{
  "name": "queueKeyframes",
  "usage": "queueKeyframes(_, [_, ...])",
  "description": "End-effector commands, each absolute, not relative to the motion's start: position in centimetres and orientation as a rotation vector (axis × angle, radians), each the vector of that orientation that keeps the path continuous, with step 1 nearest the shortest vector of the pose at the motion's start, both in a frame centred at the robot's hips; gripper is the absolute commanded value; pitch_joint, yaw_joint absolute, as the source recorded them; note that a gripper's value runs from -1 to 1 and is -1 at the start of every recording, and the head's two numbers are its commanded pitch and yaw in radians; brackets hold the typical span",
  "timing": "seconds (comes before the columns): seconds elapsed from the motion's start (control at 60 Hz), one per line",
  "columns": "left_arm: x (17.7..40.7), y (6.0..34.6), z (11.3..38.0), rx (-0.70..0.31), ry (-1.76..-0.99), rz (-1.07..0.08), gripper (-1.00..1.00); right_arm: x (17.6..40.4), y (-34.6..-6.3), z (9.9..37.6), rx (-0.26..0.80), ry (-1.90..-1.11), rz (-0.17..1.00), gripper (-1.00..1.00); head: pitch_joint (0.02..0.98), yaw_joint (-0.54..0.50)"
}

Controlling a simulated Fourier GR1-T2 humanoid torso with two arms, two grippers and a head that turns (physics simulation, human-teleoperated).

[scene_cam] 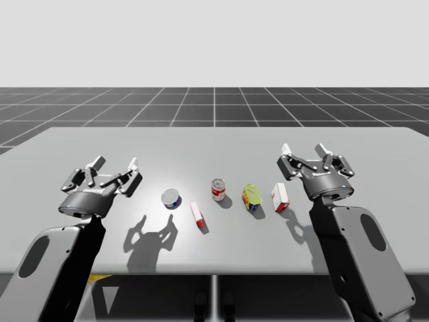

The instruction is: Grasp the gelatin box and hold it up.

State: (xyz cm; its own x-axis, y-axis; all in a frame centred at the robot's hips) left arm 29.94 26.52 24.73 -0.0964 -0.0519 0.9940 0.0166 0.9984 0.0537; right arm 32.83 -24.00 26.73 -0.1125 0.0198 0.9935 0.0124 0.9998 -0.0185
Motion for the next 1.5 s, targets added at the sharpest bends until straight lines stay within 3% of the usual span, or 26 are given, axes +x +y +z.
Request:
queueKeyframes(0.017, [29.3, 26.1, 25.2, -0.038, -1.661, -0.079, -1.0, 33.1, -24.1, 26.5, -0.043, -1.677, -0.003, -1.0, 0.872, 0.1])
queueKeyframes(0.15, [27.5, 25.4, 25.9, -0.152, -1.664, -0.182, -1.0, 33.1, -24.2, 26.3, -0.051, -1.675, -0.006, -1.0, 0.869, 0.11])
queueKeyframes(0.267, [25.6, 25.6, 26.0, -0.26, -1.587, -0.246, -1.0, 33.1, -24.3, 26.3, -0.052, -1.674, -0.011, -1.0, 0.862, 0.11])
queueKeyframes(0.333, [25.0, 25.8, 25.8, -0.249, -1.574, -0.282, -1.0, 33.2, -24.3, 26.3, -0.051, -1.675, -0.015, -1.0, 0.858, 0.11])
queueKeyframes(0.4, [24.0, 25.9, 25.1, -0.24, -1.541, -0.351, -1.0, 33.2, -24.3, 26.3, -0.053, -1.677, -0.018, -1.0, 0.85, 0.11])
queueKeyframes(0.6, [22.4, 26.0, 23.1, -0.362, -1.418, -0.473, -1.0, 33.3, -24.4, 26.4, -0.05, -1.682, -0.029, -1.0, 0.853, 0.11])
queueKeyframes(0.783, [21.6, 25.2, 20.2, -0.434, -1.317, -0.521, -1.0, 33.2, -24.5, 26.4, -0.053, -1.685, -0.033, -1.0, 0.854, 0.11])
queueKeyframes(1.05, [21.7, 22.7, 17.2, -0.495, -1.21, -0.594, -1.0, 33.3, -24.6, 26.4, -0.046, -1.685, -0.035, -1.0, 0.848, 0.11])
queueKeyframes(1.5, [24.8, 19.0, 15.9, -0.574, -1.13, -0.648, -1.0, 33.3, -24.6, 26.5, -0.041, -1.686, -0.038, -1.0, 0.844, 0.11])
